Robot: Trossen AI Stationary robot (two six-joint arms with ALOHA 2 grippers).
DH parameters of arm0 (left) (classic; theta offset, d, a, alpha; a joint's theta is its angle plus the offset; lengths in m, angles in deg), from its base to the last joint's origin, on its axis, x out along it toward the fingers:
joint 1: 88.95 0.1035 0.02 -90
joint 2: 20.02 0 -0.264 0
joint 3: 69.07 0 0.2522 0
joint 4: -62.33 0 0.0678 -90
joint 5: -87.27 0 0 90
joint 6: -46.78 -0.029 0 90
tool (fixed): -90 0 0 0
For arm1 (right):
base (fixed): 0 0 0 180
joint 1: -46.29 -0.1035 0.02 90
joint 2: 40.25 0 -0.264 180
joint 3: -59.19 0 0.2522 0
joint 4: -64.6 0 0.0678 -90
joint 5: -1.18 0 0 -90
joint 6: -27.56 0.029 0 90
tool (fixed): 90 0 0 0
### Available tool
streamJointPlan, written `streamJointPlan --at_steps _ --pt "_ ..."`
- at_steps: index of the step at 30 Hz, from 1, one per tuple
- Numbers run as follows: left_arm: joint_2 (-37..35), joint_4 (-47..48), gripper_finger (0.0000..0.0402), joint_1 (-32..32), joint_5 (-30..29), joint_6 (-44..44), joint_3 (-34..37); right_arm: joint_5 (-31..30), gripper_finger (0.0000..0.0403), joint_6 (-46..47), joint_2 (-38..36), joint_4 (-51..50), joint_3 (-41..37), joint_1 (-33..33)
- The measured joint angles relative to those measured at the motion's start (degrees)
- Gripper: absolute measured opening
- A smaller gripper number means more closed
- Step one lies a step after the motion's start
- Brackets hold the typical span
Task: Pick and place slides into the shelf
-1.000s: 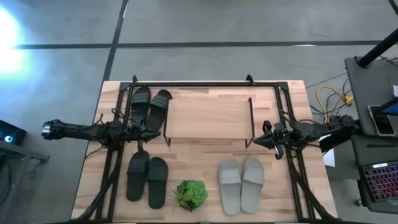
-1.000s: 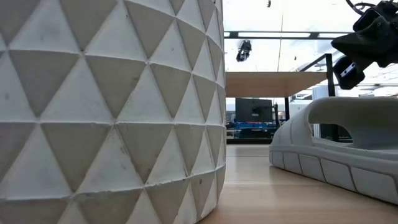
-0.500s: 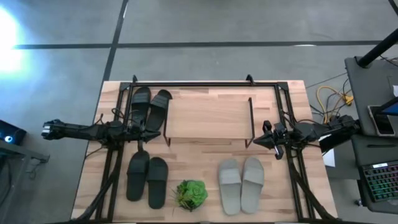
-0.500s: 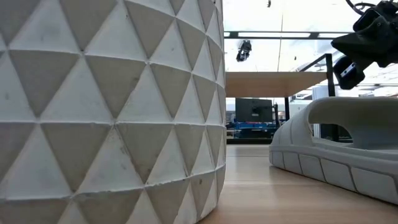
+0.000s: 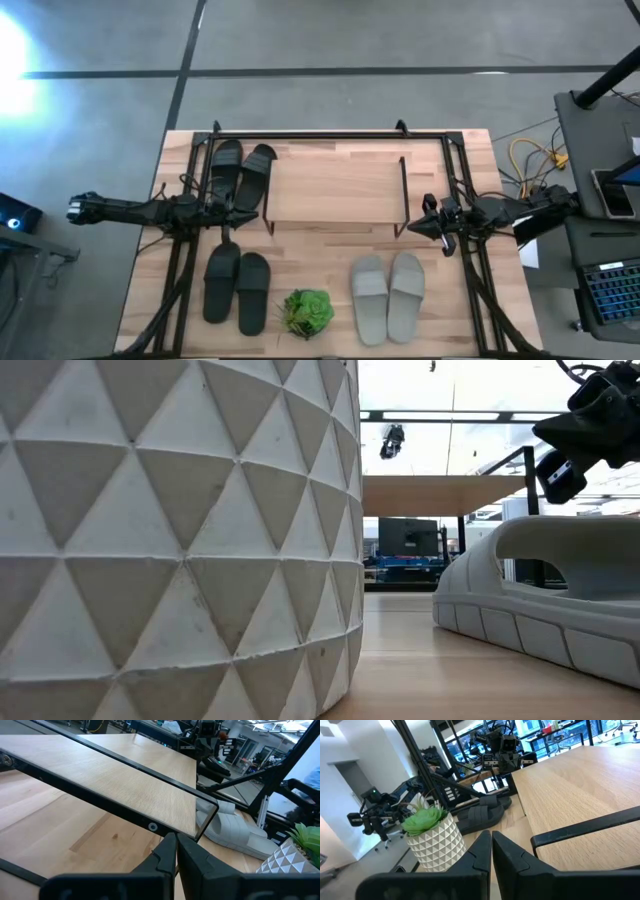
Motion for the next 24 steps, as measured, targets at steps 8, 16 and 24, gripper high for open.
streamJointPlan --at_steps 8,16,24 --pt "0.0 0.0 0.0000 0.0 0.0 0.0 0.0 0.0 0.0009 0.0 0.0 0.0 0.0 0.0" --pt "0.0 0.0 0.0000 0.0 0.0 0.0 0.0 0.0 0.0009 0.0 0.0 0.2 0.0 0.0" --pt "0.0 0.0 0.0000 0.0 0.0 0.0 0.0 -5.4 0.0009 22.6 0.2 9.4 0.0 0.0"
